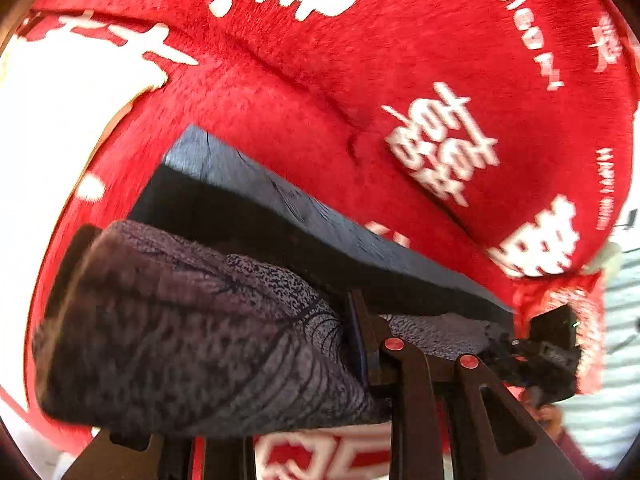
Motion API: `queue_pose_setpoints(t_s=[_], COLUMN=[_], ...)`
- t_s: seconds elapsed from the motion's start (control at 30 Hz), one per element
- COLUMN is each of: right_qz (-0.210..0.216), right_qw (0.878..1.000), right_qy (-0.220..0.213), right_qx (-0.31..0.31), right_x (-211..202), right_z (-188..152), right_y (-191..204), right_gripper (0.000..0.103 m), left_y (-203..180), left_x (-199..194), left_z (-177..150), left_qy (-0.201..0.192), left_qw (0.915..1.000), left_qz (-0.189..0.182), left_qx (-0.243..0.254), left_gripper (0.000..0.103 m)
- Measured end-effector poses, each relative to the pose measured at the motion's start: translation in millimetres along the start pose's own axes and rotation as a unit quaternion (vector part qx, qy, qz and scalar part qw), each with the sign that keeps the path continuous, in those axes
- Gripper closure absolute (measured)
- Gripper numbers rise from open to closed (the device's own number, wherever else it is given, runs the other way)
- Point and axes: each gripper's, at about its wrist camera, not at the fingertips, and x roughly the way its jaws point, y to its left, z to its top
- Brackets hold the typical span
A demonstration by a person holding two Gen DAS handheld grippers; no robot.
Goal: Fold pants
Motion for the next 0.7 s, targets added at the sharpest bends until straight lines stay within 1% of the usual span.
queue_pose_setpoints(t_s=[0.07, 0.13, 0.17, 0.23, 0.3, 0.33, 0.4, 0.43, 0.47, 0.5, 0.53, 0.6, 0.63, 0.7], right_qz=[-0.019, -0.04, -0.058, -0.085, -0.076, -0.073, -0.081, -0.092, -0.101, -0.103, -0.107, -0.103, -0.103, -0.115], right_qw=[1.0, 0.999, 0.998, 0.996, 0.996, 0.996, 0.996, 0.994, 0.993, 0.992, 0.991, 0.989, 0.987, 0.98], right_qy=[0.016, 0.029, 0.035, 0.041, 0.034, 0.039, 0.047, 0.052, 0.054, 0.053, 0.047, 0.044, 0.051, 0.069], right_qx=[-0.001, -0.002, -0.004, -0.001, 0.01, 0.017, 0.009, -0.007, -0.031, -0.048, -0.067, -0.101, -0.116, -0.149], right_x=[20.0, 36.6, 47.5, 62.0, 63.4, 62.8, 58.9, 55.7, 50.8, 45.6, 39.3, 32.0, 32.5, 40.6], right_z=[28.6, 46.4, 57.0, 68.3, 75.0, 75.7, 72.8, 70.6, 67.0, 63.7, 58.8, 48.5, 44.2, 35.8], right_y=[-6.9, -16.7, -21.7, -34.4, -41.9, -42.2, -35.6, -28.3, -17.8, -9.4, 1.5, 18.1, 23.1, 31.2], right_gripper=[0.094, 0.094, 0.094, 0.094, 0.094, 0.094, 0.091, 0.079, 0.057, 0.047, 0.041, 0.041, 0.042, 0.046], left_y=[5.3, 13.0, 16.3, 15.2, 9.4, 7.4, -1.7, -7.3, -9.1, -12.1, -14.9, -16.3, -18.9, -13.4], left_x=[24.3, 49.3, 58.4, 65.4, 64.1, 61.1, 45.1, 31.0, 19.4, 6.7, -6.7, -12.2, -8.6, 7.5], left_z=[16.3, 25.6, 29.0, 34.7, 39.4, 40.0, 41.1, 40.3, 36.3, 34.6, 32.9, 31.4, 30.1, 31.3], left_qy=[0.008, 0.02, 0.022, 0.014, 0.026, 0.031, 0.038, 0.026, 0.013, -0.003, -0.02, -0.028, -0.031, -0.022], left_qw=[0.9996, 0.9988, 0.9986, 0.9988, 0.9983, 0.998, 0.9977, 0.9969, 0.9961, 0.9953, 0.9943, 0.9913, 0.9878, 0.9842], left_qz=[0.026, 0.042, 0.043, 0.041, 0.049, 0.05, 0.056, 0.074, 0.087, 0.096, 0.104, 0.126, 0.148, 0.169], left_qx=[-0.008, -0.018, -0.022, -0.022, -0.021, -0.02, -0.012, -0.002, 0.005, 0.01, 0.017, 0.025, 0.036, 0.046], left_gripper=[0.075, 0.075, 0.075, 0.074, 0.072, 0.072, 0.066, 0.044, 0.022, 0.017, 0.016, 0.016, 0.016, 0.016])
